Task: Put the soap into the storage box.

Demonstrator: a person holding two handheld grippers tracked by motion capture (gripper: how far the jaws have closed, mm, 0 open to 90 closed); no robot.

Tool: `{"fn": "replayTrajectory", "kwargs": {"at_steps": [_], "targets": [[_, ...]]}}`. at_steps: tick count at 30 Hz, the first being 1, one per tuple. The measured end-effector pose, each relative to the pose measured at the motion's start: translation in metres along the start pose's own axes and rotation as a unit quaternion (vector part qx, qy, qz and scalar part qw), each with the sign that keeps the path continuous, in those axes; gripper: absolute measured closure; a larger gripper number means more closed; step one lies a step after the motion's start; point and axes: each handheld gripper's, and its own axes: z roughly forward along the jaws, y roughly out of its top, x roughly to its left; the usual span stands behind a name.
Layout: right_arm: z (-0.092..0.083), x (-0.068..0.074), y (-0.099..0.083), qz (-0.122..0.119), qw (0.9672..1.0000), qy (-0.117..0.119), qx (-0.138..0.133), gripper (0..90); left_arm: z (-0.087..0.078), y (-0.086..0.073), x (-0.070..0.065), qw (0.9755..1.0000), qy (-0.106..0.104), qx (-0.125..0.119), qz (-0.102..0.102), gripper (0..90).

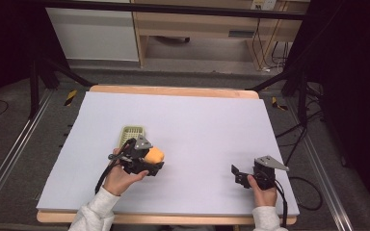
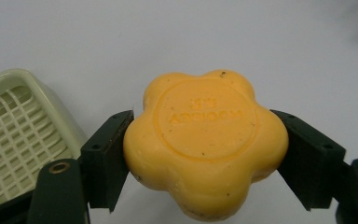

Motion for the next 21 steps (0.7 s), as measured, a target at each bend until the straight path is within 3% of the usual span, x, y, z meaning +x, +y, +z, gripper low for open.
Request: {"fn": "replayTrajectory", "kwargs": {"at_steps": [21], "targets": [[0.0, 0.0, -0.002, -0.004, 1.0, 0.0, 0.001, 4.0, -0.019, -0.001, 0.032, 0.9986, 0.032, -0.026, -0.034, 25.0]]}}
